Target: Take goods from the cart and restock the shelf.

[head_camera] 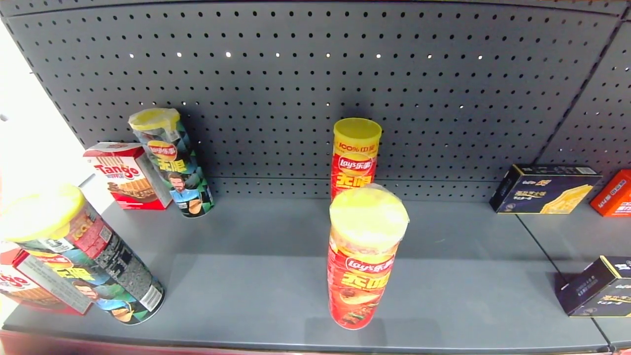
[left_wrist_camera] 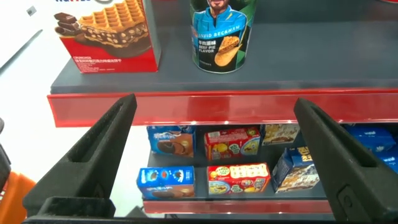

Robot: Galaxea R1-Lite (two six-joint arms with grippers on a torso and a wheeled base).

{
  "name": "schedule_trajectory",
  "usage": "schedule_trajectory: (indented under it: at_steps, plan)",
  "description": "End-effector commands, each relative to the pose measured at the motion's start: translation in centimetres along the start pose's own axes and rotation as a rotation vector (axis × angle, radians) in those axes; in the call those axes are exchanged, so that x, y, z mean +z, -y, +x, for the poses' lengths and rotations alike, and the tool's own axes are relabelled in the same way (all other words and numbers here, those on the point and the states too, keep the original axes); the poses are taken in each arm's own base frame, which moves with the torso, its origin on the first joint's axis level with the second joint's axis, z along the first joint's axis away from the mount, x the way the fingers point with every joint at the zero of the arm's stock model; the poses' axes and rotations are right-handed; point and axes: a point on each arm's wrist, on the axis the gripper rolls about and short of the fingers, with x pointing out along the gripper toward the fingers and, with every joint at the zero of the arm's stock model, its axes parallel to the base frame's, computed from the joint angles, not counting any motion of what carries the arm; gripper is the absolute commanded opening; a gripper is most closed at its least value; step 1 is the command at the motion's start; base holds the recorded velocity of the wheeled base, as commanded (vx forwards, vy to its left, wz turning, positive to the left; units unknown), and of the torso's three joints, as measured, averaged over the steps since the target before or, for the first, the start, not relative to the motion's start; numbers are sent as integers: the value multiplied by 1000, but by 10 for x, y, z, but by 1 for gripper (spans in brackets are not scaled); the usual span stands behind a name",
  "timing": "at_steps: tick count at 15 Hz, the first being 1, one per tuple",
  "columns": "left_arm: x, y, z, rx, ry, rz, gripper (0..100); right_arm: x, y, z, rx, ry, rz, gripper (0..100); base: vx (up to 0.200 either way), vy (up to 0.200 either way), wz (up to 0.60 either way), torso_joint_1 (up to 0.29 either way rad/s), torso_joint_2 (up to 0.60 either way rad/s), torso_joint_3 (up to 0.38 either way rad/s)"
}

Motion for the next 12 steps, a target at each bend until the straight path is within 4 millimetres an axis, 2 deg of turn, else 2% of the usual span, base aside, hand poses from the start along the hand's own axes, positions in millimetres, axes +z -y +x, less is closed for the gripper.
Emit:
schedule_trajectory:
  at_steps: [1, 12]
  plan:
    - [0, 0, 0, 0, -1, -1, 100, 0, 0, 0, -1, -2, 0, 100, -200, 0, 0, -2, 7, 2]
    - [0, 0, 0, 0, -1, -1, 100, 0, 0, 0, -1, -2, 0, 100, 0, 0, 0, 0, 0, 0]
